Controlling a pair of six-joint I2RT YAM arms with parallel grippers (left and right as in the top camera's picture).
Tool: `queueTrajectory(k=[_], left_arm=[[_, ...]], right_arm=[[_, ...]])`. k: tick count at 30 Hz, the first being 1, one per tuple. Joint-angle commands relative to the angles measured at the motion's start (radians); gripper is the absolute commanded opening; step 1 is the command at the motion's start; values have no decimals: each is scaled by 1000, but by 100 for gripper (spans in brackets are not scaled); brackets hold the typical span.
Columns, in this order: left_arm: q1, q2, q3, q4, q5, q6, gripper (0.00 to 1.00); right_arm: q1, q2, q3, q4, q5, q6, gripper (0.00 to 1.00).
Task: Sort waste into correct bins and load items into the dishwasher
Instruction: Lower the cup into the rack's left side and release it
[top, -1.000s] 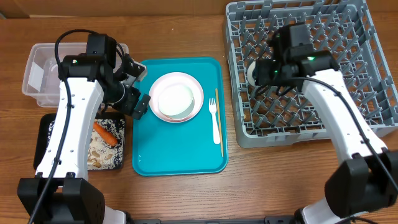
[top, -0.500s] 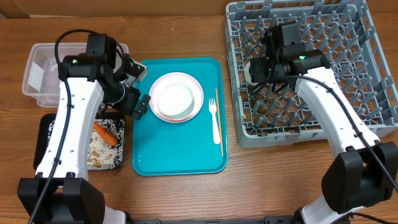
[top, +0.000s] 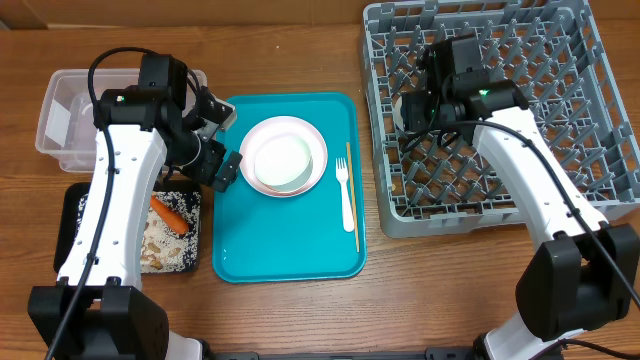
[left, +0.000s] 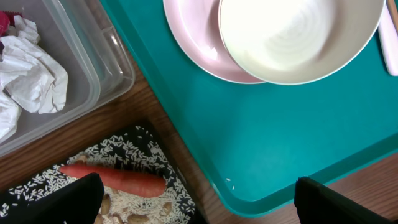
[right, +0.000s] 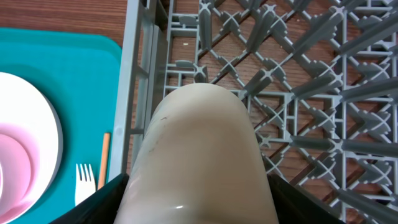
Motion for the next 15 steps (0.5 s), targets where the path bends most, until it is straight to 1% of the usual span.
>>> queueTrajectory(k=[1,11,15], left_arm=[[5,-12,13,0,-6,0,100],[5,-12,13,0,-6,0,100],[5,-12,13,0,-6,0,100]], right_arm=[[6,8,-35,18,6,-4,40],[7,11,-53,43,6,-4,40],[7,11,-89,58,6,-4,40]])
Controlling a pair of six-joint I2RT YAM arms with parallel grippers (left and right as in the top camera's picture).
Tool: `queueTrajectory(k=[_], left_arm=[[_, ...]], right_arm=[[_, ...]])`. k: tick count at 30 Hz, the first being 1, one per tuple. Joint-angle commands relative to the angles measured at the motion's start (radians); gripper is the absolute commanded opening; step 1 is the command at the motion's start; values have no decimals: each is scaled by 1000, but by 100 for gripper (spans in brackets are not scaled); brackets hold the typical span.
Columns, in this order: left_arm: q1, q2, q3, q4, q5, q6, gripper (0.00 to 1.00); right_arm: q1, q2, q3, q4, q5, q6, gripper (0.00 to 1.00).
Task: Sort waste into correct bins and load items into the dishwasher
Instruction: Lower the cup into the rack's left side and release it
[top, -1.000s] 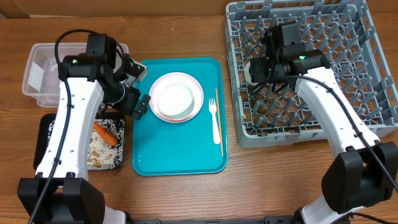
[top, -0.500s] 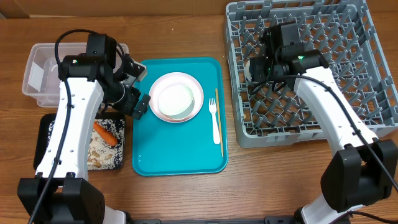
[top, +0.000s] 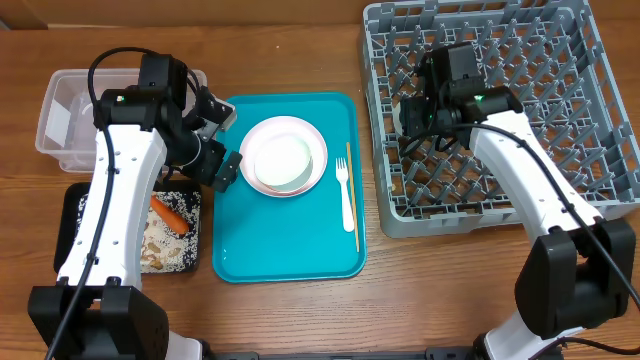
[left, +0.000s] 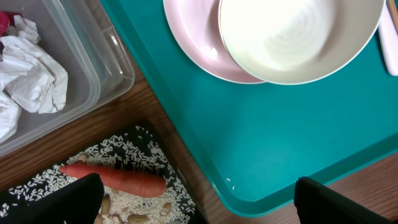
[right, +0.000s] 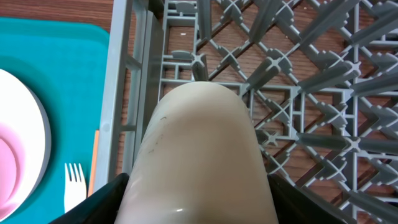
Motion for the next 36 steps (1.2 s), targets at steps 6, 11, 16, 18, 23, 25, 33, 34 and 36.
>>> queueTrajectory(k=[6,11,16,18,23,25,33,34,36], left_arm=[[5,-12,13,0,-6,0,100],[5,-12,13,0,-6,0,100],[5,-12,13,0,-6,0,100],[5,-12,13,0,-6,0,100],[5,-12,13,0,-6,0,100],[5,-12,13,0,-6,0,100],[4,-12,13,0,-6,0,100],[4,-12,13,0,-6,0,100],[5,-12,13,0,-6,0,100]], right_arm=[[7,2,-76,56,5,-3,45],[7,2,-76,70,5,-3,54],[7,2,-76,93,5,-3,47],[7,2,-76,110,5,-3,46],[7,2,-76,110,5,-3,47],[7,2,-76,110,5,-3,47],[7,1,-62,109,5,-3,91],[6,1,-54,108,5,-3,93],[6,-1,-30,101,5,-3,93]])
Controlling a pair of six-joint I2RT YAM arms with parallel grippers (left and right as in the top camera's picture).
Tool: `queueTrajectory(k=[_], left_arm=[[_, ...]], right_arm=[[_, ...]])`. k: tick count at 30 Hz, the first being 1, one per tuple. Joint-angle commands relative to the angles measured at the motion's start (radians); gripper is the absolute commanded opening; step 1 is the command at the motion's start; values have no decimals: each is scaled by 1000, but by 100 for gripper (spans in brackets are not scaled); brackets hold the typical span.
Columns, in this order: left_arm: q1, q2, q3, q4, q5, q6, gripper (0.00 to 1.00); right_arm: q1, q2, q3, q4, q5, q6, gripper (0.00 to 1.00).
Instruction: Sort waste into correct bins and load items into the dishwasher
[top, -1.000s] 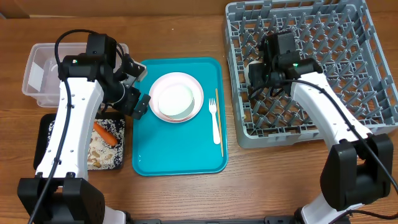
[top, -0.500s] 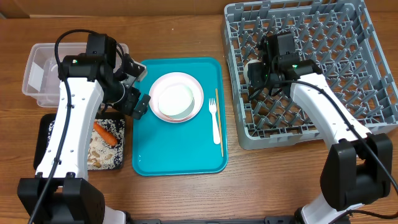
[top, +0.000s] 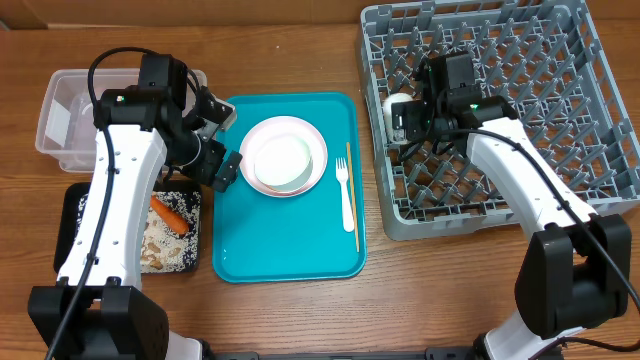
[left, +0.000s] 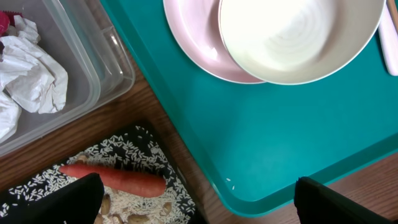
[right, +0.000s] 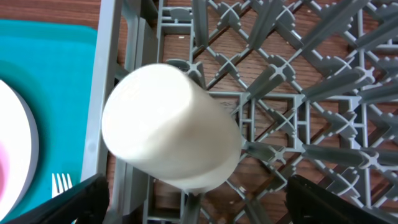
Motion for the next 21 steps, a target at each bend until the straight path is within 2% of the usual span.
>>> queueTrajectory(k=[1,12,15,16,19,20,21], left_arm=[[5,-12,13,0,-6,0,100],[4,-12,13,1,-6,0,100],[5,-12,13,1,-6,0,100],[5,-12,13,1,-6,0,100],[5,-12,13,1,-6,0,100],[5,-12,13,1,-6,0,100],[5,-12,13,1,-6,0,100]], right_arm=[[6,-1,58,-13,2,0,93],[6,-26,322,-269,-64,1,94],[6,-36,325,-274,-80,2,89],[6,-36,325,-273,-92,1,80],[6,-23,322,-272,-170,0,29],[6,-18,322,-270,-190,0,19],[6,-10,322,-268,-196,0,14]])
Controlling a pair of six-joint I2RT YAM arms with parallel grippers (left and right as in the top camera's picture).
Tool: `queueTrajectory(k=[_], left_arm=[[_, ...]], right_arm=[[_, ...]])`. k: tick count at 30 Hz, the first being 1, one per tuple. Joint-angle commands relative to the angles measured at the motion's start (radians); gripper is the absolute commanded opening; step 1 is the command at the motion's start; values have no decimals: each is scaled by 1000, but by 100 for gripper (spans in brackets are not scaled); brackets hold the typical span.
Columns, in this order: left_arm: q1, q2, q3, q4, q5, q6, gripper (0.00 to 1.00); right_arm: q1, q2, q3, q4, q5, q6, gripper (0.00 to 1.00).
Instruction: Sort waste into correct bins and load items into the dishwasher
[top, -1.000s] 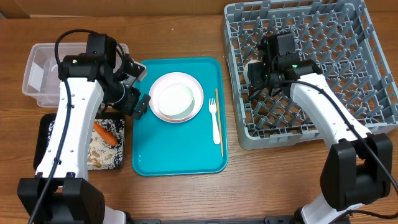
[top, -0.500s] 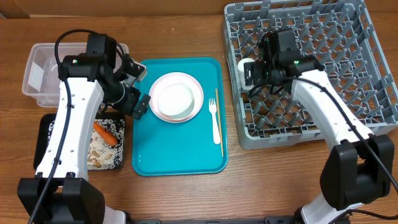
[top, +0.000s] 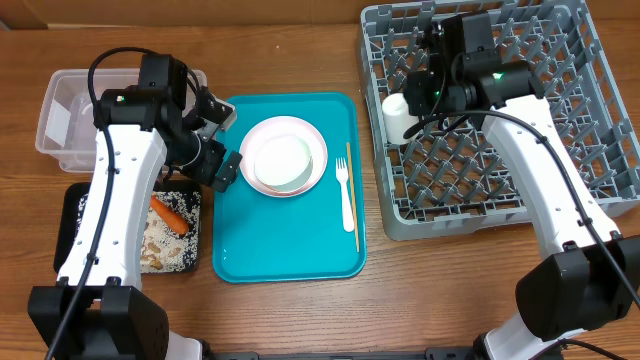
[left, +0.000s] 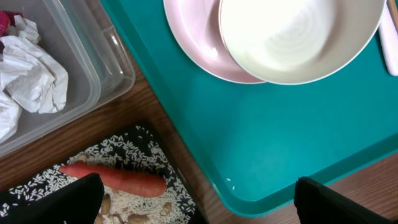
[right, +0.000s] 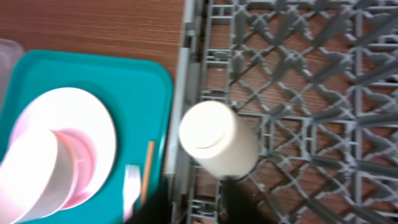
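Note:
A white cup (top: 397, 115) stands bottom-up at the left edge of the grey dish rack (top: 560, 150); the right wrist view shows the cup (right: 217, 138) from above. My right gripper (top: 428, 92) hangs above the rack, clear of the cup. Its blurred fingers (right: 245, 202) hold nothing, with a gap between them. On the teal tray (top: 290, 240) sit a pink plate (top: 262, 160) with a white bowl (top: 285, 158) on it, a white fork (top: 346, 195) and a wooden chopstick (top: 353, 205). My left gripper (top: 222, 142) is open over the tray's left edge.
A clear bin (top: 60, 110) at the far left holds crumpled tissue (left: 31, 68). In front of it a black tray (top: 75, 215) holds rice, nuts and a carrot (left: 118, 177). Bare wood lies in front of the tray and rack.
My right gripper was low over the cup with its fingers wide apart; now it is higher and farther back, its fingers closer together. The cup stays in the rack. My left arm has not moved.
My right gripper first held the white cup over the rack's left edge, and held it a little farther in at the following moment. Then it stood open with the cup resting in the rack. Now it is raised away. My left gripper stayed open throughout.

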Motion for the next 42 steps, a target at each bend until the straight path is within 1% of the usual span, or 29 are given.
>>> queueTrajectory(k=[1,9,16,23,27,30,31,36,39,42], left_arm=[[5,-12,13,1,-5,0,100],[5,-12,13,1,-5,0,100],[5,-12,13,1,-5,0,100],[5,-12,13,1,-5,0,100],[5,-12,13,1,-5,0,100],[5,-12,13,1,-5,0,100],[5,-12,13,1,-5,0,100],[5,-12,13,1,-5,0,100],[5,-12,13,1,-5,0,100],[5,-12,13,1,-5,0,100]], right_arm=[[7,10,23,11,-69,-1,13],[6,123,17,79,-62,-2,12],[5,190,17,55,-53,-2,12],[4,205,17,-35,161,-1,12],[1,205,17,-84,227,-1,12],[1,205,17,-88,227,-1,11],[1,204,18,-82,227,-1,4],[5,166,62,-73,163,-1,4],[5,131,98,-65,78,-1,4],[5,113,103,-21,-1,-1,4]])
